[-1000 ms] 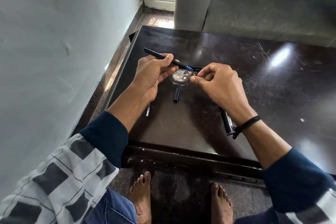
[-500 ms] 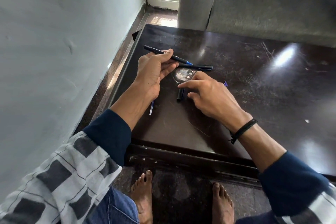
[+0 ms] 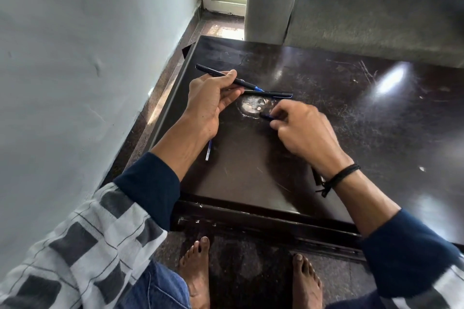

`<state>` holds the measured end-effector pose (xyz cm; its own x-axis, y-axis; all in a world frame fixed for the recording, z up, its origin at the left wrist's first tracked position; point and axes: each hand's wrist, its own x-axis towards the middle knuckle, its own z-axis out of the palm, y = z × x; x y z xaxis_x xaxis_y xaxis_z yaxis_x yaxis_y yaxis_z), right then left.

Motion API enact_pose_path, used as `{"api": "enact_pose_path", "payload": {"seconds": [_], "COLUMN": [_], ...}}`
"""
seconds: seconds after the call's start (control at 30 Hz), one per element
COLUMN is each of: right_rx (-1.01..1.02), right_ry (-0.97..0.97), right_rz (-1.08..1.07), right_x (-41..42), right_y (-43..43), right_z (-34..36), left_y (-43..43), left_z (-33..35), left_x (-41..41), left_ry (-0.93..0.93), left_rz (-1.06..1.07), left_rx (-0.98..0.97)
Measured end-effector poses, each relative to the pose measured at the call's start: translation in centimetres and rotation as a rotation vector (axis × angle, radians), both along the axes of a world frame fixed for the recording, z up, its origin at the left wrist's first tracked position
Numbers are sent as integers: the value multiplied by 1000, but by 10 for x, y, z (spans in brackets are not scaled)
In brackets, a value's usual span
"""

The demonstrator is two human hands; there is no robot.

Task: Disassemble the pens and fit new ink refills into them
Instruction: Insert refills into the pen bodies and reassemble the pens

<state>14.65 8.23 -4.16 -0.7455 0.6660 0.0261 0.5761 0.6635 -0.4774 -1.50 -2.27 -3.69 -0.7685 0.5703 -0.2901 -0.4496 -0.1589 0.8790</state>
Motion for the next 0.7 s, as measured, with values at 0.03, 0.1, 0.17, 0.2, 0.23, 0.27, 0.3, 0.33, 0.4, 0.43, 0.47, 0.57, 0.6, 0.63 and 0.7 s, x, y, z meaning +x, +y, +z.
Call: {"api": "enact_pose_path", "payload": {"seconds": [0.03, 0.1, 0.17, 0.2, 0.23, 0.27, 0.3, 0.33, 0.4, 0.43, 0.47, 0.57, 0.6, 0.63, 0.7], "right_rx": [-46, -149, -322, -426, -525, -609, -671, -715, -776, -800, -814, -775, -741, -701, -626], "right_ry": [37, 115, 231, 299, 360, 407, 437, 453, 468, 473, 477, 470, 467, 463, 455], "right_rz": [-66, -151, -163, -155, -143, -130, -119, -111, -104, -103, -103, -96, -92, -85, -70], "right_x": [1, 3, 1, 0, -1, -1, -2, -2, -2, -2, -2, -3, -3, -3, -4], "right_y": [4, 12, 16, 17, 17, 17, 17, 17, 18, 18, 18, 17, 16, 15, 15], "right_z": [1, 3, 4, 5, 5, 5, 4, 4, 5, 5, 6, 7, 7, 7, 6], "left_y": [-1, -1, -1, -1, -1, -1, -1, 0, 0, 1, 1, 1, 1, 1, 2], "left_z": [0, -1, -1, -1, -1, -1, -1, -1, -1, -1, -1, -2, -2, -1, -1], "left_x": [-1, -3, -2, -2, -2, -1, -1, -1, -2, -1, -1, 0, 0, 0, 1], "left_ry": [-1, -5, -10, -13, -15, -16, -15, -13, -10, -8, -6, -4, -4, -2, 1], "left_rz": [8, 20, 22, 21, 21, 19, 17, 16, 15, 13, 8, -3, -7, -12, -18], "left_rx": [2, 9, 13, 15, 17, 17, 17, 16, 13, 10, 7, 1, 3, 5, 7]}}
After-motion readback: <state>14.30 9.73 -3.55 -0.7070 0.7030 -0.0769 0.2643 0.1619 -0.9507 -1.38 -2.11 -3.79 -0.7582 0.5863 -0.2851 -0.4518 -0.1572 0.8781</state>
